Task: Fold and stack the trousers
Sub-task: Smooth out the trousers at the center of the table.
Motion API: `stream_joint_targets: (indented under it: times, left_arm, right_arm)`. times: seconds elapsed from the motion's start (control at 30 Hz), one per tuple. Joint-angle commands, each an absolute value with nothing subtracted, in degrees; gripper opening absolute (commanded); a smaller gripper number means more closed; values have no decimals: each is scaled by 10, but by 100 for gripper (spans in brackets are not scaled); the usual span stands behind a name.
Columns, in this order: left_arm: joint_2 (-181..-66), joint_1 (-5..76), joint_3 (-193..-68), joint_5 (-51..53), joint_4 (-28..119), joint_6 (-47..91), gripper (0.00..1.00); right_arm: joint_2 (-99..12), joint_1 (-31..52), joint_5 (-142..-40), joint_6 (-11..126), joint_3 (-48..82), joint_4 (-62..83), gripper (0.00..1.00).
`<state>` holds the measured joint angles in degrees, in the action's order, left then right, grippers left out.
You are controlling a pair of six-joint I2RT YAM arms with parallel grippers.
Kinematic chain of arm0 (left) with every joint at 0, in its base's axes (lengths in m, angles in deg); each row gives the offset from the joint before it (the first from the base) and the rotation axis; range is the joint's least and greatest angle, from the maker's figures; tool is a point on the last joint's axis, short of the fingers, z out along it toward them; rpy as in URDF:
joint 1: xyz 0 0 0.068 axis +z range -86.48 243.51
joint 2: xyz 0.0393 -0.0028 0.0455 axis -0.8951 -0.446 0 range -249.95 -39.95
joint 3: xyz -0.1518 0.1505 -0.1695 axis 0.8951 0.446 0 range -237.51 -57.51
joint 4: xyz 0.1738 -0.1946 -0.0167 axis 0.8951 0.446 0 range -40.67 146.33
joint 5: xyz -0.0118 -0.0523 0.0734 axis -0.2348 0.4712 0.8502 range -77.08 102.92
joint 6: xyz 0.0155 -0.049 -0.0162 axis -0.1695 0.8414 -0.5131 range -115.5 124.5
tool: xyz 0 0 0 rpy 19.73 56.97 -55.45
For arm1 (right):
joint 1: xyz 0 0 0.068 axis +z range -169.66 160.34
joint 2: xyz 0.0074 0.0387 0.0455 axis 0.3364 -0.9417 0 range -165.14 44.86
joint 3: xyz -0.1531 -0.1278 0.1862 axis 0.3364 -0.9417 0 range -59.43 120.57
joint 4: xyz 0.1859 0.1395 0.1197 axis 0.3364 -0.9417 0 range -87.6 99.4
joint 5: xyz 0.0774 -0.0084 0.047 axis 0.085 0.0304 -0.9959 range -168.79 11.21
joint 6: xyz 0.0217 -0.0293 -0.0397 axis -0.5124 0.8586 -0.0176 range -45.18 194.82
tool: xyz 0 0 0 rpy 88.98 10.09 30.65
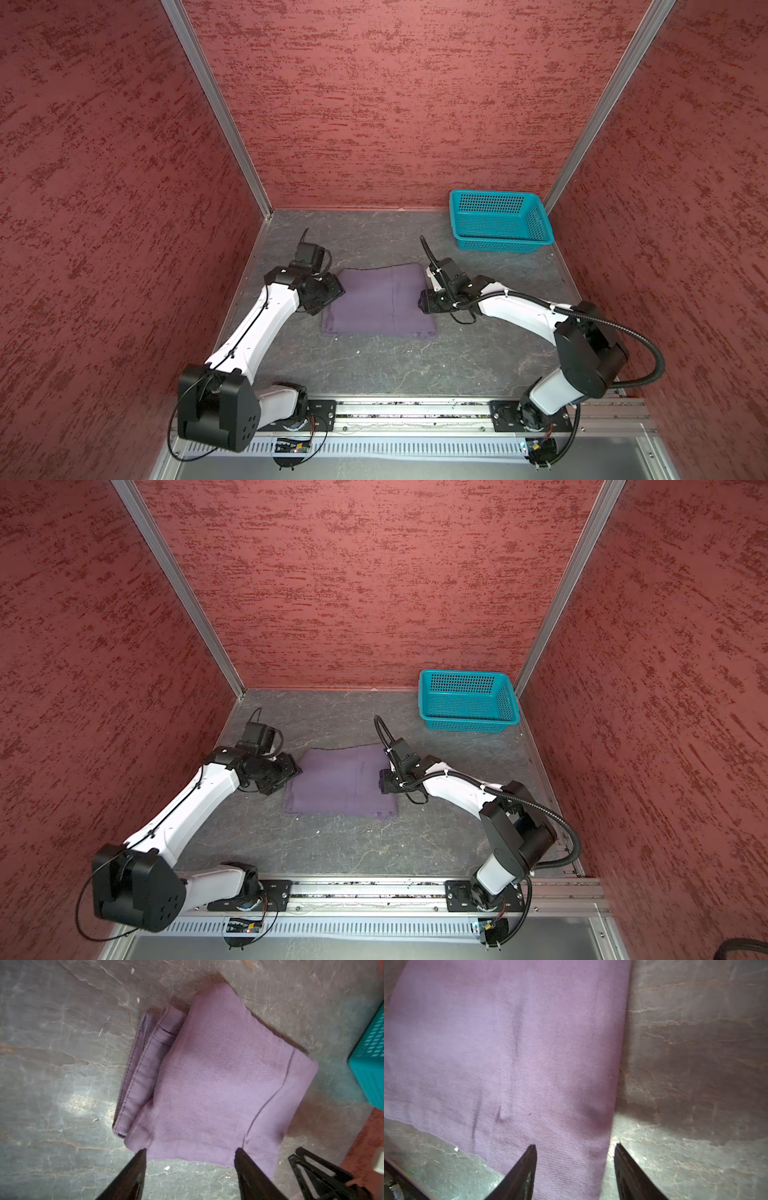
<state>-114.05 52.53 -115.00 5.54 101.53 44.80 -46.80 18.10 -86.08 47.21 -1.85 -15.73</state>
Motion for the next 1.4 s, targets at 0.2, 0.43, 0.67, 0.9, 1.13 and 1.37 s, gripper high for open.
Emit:
stream_joint_targets:
  times: [0.2, 0.43, 0.67, 0.9, 1.13, 1.37]
  left_arm:
    - [-1225, 518, -1103, 104, 949, 447, 73]
    - [-1274, 503, -1110, 70, 884, 452, 52]
    - [-1315, 504, -1113, 63, 879, 441, 4]
    - [-1213, 499, -1156, 55, 957, 446, 0]
    - [-1121, 493, -1199, 71, 1053, 462, 0]
    - [-1153, 589, -1021, 32, 975, 479, 19]
  right_arm:
    - [-471, 178, -868, 472, -11, -135, 61]
    - [-476, 178, -867, 468, -6, -141, 61]
    - [-474, 176, -847, 468, 2, -154, 61]
    - [-477, 177, -832, 473, 6, -160, 61]
    - [-472, 176, -829, 475, 3, -148, 61]
    - [-466, 175, -830, 482, -8, -146, 61]
